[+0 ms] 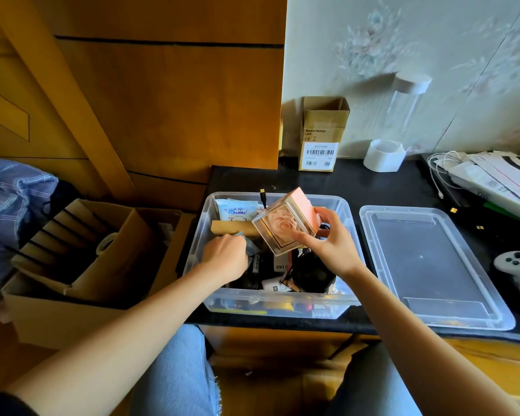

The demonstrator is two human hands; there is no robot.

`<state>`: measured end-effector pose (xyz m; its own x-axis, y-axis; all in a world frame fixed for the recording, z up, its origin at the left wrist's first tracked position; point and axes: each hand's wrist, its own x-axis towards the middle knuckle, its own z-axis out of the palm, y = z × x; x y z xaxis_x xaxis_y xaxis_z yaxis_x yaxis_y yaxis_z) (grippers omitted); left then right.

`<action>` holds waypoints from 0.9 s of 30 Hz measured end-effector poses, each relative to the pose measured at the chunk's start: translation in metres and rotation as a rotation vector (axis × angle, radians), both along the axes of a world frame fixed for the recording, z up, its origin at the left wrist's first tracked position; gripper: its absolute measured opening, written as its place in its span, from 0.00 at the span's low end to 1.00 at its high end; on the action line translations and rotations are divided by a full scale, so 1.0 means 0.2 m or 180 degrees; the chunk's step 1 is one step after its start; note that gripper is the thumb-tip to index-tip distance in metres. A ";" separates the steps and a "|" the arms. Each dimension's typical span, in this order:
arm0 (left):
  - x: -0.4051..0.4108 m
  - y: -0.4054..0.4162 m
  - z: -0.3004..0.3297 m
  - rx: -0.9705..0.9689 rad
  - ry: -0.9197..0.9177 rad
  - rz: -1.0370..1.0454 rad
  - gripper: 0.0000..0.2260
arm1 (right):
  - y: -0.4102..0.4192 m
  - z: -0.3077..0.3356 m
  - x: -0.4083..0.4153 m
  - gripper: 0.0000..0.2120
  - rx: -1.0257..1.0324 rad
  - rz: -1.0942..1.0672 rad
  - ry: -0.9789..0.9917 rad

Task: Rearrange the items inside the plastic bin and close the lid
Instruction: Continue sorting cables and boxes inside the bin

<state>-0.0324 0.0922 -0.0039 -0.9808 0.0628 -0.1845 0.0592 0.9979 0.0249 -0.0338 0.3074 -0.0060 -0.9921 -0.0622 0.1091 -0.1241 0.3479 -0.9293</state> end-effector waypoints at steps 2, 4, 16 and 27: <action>-0.03 -0.02 -0.03 0.0515 -0.0371 0.0201 0.10 | 0.00 0.00 0.00 0.25 -0.0023 0.0002 -0.0029; -0.06 -0.01 -0.06 0.0838 -0.0726 0.0352 0.11 | 0.00 0.00 0.00 0.25 -0.0010 0.0007 -0.0025; -0.20 0.22 -0.25 -0.0086 -0.1624 0.0122 0.21 | -0.01 0.00 0.01 0.24 0.0019 -0.0092 -0.0123; -0.20 0.16 -0.24 0.0278 -0.1615 -0.0226 0.17 | 0.00 -0.01 -0.01 0.29 0.0205 -0.0054 -0.0102</action>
<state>-0.0723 0.1247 -0.0526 -0.7621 0.1623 -0.6269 0.0854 0.9848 0.1511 -0.0354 0.3072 -0.0077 -0.9960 -0.0513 0.0737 -0.0883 0.4088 -0.9084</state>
